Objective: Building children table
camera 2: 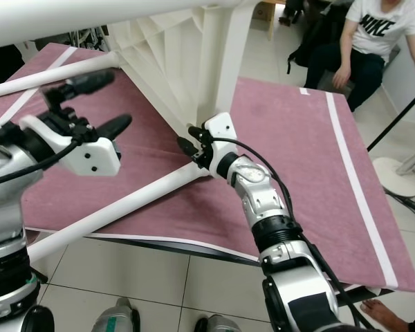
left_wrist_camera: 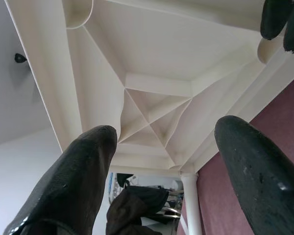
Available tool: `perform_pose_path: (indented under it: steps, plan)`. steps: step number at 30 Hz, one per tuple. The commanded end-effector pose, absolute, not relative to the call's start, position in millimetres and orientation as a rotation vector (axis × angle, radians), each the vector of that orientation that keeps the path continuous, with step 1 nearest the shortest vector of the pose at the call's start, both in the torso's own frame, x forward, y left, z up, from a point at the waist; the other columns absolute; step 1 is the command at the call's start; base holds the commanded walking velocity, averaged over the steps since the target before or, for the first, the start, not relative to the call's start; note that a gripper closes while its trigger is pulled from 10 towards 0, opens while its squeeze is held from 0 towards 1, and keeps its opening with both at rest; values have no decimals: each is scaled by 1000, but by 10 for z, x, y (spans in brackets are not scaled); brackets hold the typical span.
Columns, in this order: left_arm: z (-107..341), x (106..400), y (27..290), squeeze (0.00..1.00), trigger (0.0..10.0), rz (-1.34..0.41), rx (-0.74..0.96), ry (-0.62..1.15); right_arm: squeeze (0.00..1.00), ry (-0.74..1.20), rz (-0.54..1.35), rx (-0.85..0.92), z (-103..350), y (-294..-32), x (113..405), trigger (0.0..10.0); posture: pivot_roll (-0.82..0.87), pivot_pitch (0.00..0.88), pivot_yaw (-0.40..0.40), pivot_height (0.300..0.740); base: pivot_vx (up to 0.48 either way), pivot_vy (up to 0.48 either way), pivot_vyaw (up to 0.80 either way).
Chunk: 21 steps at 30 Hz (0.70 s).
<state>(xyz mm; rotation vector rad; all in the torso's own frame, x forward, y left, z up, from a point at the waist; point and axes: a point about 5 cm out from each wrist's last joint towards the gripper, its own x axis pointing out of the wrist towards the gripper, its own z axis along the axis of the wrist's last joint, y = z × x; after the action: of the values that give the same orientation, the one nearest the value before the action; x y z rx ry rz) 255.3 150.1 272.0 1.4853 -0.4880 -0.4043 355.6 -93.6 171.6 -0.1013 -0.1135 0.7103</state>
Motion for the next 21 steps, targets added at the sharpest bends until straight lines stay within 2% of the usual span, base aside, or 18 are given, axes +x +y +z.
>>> perform_pose_path:
  steps: [1, 4, 6, 8, 9, 10, 11, 13, 15, 18, 19, 20, 21]
  plan:
    - [3016, 2447, 1554, 0, 10000, 153, 1197, -975, 0, -182, 721, -100, 1832, -917, 3564, 10000, 212, 0, -78, 740, 0, 0, 0]
    - [2987, 2502, 1536, 0, 10000, 115, 1213, -946, 0, -178, 726, -101, 1805, -905, 3559, 10000, 217, 0, -75, 740, 0, 0, 0]
    - [2902, 2666, 1631, 0, 10000, 52, 1298, -866, 0, -186, 719, -99, 1803, -892, 3589, 10000, 223, 0, -65, 740, 0, 0, 0]
    - [2902, 2666, 1631, 0, 10000, 52, 1298, -866, 0, -186, 719, -99, 1803, -892, 3589, 10000, 223, 0, -65, 740, 0, 0, 0]
    - [2810, 2792, 1750, 0, 10000, 13, 1359, -766, 0, -193, 710, -98, 1821, -899, 3610, 10000, 222, 0, -61, 740, 0, 0, 0]
    - [2810, 2792, 1750, 0, 10000, 13, 1359, -766, 0, -193, 710, -98, 1821, -899, 3610, 10000, 222, 0, -61, 740, 0, 0, 0]
    - [2691, 2923, 1906, 0, 10000, -15, 1435, -670, 0, -200, 700, -100, 1839, -916, 3634, 10000, 227, 0, -55, 740, 0, 0, 0]
    - [2691, 2923, 1906, 0, 10000, -15, 1435, -670, 0, -200, 700, -100, 1839, -916, 3634, 10000, 227, 0, -55, 740, 0, 0, 0]
    - [2515, 3092, 2182, 0, 10000, -19, 1503, -480, 0, -211, 687, -102, 1860, -937, 3656, 10000, 219, 0, -43, 740, 0, 0, 0]
    - [2459, 3141, 2290, 0, 10000, 0, 1509, -402, 0, -216, 684, -103, 1867, -943, 3661, 10000, 219, 0, -43, 740, 0, 0, 0]
    - [2421, 3157, 2409, 0, 10000, 57, 1465, -320, 0, -220, 679, -102, 1873, -952, 3660, 10000, 212, 0, -36, 740, 0, 0, 0]
    - [2421, 3157, 2409, 0, 10000, 57, 1465, -320, 0, -220, 679, -102, 1873, -952, 3660, 10000, 212, 0, -36, 740, 0, 0, 0]
    - [2391, 3140, 2541, 0, 10000, 144, 1405, -241, 0, -224, 672, -102, 1875, -965, 3657, 10000, 208, 0, -32, 740, 0, 0, 0]
